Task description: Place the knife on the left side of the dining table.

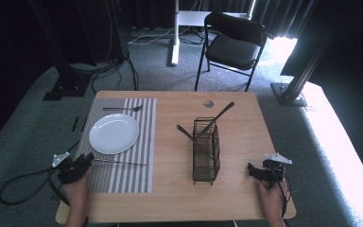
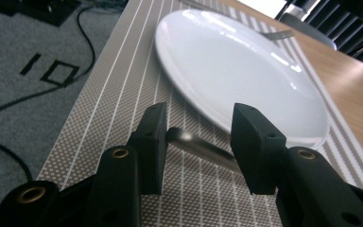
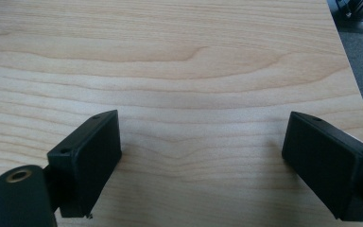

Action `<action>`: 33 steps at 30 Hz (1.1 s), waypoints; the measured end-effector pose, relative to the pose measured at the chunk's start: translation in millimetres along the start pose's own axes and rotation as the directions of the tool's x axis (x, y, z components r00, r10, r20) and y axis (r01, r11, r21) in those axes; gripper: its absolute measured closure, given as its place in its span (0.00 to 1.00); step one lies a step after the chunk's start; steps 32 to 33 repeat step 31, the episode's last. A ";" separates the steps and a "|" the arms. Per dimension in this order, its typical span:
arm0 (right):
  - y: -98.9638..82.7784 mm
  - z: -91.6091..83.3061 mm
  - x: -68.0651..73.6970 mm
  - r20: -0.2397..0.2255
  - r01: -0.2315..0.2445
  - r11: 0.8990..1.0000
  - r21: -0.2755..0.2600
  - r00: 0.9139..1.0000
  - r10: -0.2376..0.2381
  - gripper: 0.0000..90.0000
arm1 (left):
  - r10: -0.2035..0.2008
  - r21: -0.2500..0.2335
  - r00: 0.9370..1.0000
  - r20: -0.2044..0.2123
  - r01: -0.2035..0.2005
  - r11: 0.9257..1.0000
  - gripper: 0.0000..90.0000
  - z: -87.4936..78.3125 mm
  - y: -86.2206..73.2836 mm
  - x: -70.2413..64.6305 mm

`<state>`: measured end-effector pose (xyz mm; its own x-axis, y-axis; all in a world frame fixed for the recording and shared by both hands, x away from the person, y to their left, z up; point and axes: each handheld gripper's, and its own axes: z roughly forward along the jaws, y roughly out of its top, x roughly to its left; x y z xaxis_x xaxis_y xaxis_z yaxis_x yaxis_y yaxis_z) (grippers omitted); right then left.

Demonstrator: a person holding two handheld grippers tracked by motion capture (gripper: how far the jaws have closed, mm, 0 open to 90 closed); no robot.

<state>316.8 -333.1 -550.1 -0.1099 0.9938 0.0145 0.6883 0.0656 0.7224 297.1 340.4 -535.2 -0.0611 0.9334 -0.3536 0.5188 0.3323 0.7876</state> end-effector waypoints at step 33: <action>0.1 -0.1 -0.1 0.000 -0.001 1.000 0.001 1.000 0.001 0.13 | 0.125 0.101 0.989 0.079 -0.132 0.986 0.41 -33.5 -21.2 -4.3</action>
